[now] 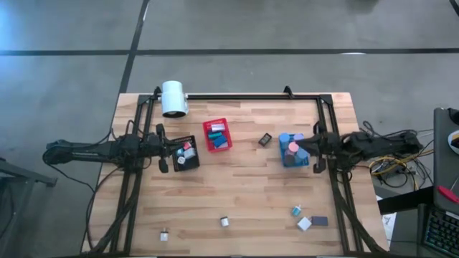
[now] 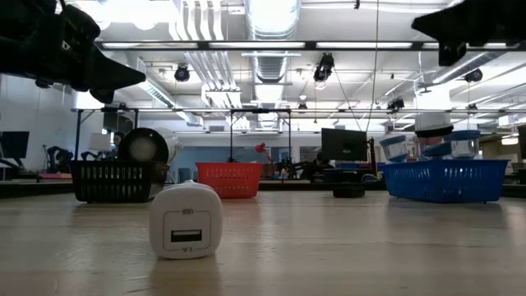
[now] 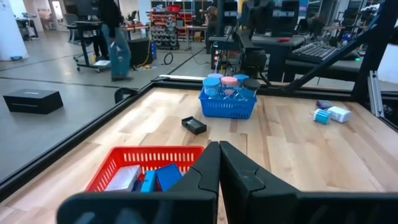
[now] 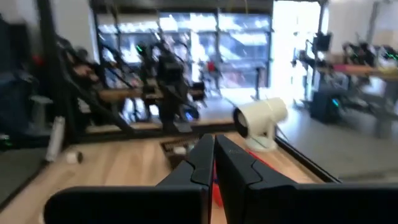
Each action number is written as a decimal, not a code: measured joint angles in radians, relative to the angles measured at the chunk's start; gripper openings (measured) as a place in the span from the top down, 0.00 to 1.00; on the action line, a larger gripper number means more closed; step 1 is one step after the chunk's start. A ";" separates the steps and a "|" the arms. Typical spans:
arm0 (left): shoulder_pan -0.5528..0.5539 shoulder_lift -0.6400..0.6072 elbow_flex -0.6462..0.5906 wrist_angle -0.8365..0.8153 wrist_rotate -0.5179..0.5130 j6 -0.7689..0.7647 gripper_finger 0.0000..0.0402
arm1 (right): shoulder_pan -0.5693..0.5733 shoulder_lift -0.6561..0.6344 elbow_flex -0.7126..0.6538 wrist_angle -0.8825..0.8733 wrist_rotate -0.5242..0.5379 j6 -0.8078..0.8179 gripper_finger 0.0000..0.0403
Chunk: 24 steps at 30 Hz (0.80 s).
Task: Pick & Place Office items
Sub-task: Put the black digital clock into the red bin
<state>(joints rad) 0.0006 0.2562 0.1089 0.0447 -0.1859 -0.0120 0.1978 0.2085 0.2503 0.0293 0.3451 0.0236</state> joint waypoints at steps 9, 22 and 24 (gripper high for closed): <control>0.000 0.000 0.001 0.009 0.002 -0.014 0.98 | -0.025 0.585 0.552 -0.535 0.153 -0.005 0.97; 0.000 0.000 0.001 0.016 0.002 -0.026 0.98 | -0.275 1.198 1.173 -1.034 -0.185 -0.200 0.90; 0.000 0.000 0.002 0.020 0.002 -0.026 0.98 | -0.295 1.266 1.222 -1.106 -0.187 -0.203 0.86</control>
<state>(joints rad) 0.0006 0.2562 0.1112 0.0645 -0.1841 -0.0376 -0.0977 1.4746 1.4721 -1.0763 0.1582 -0.1793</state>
